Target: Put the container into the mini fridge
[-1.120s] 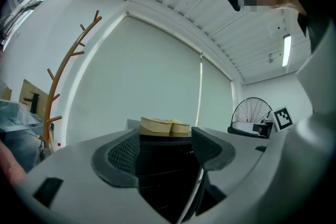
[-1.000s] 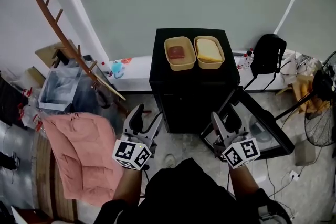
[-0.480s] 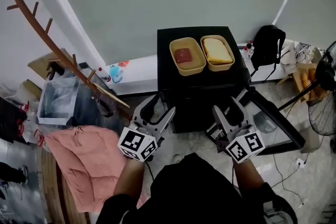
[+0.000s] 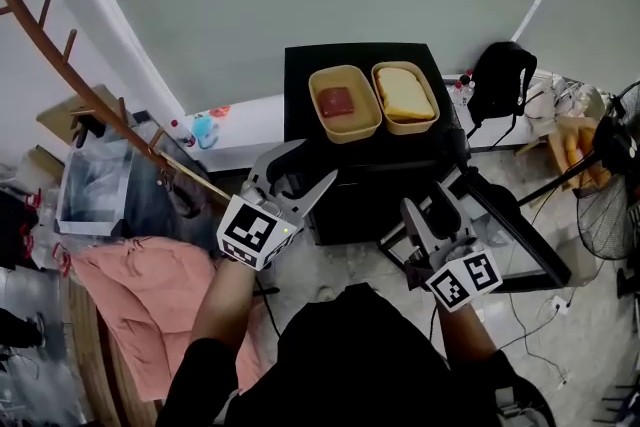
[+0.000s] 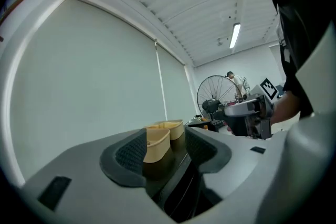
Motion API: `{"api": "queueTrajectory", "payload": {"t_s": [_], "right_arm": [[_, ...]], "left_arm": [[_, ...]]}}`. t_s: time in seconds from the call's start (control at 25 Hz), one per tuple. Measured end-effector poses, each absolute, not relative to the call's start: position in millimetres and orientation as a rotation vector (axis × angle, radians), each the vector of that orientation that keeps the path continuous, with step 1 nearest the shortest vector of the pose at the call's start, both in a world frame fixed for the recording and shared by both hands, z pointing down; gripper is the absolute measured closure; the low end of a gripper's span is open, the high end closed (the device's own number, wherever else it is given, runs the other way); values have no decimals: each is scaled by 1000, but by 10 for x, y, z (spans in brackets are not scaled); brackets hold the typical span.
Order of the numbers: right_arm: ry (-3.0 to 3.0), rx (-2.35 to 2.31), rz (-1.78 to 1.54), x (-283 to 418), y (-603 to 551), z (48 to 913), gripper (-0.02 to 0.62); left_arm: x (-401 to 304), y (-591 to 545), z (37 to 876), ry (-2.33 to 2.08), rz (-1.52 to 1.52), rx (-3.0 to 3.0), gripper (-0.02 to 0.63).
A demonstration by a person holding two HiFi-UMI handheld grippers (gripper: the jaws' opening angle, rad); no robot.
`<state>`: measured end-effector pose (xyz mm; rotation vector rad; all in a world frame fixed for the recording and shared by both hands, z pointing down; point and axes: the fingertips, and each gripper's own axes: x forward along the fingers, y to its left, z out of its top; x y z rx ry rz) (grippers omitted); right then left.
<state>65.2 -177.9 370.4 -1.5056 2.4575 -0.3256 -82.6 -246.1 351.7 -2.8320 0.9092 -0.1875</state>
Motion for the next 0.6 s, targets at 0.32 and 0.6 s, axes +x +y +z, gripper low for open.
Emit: {"api": "queueTrajectory", "payload": {"t_s": [0.32,0.6], "right_arm": [[2505,-1435,-360,633,-1866,3690,331],[2524,-1405,-383,711,-1903,3731,333]], "left_arm": [[-576,-2676,3623,815,-405,-2687,380],[-409,-2900,3736,694,-690,-2449,410]]}}
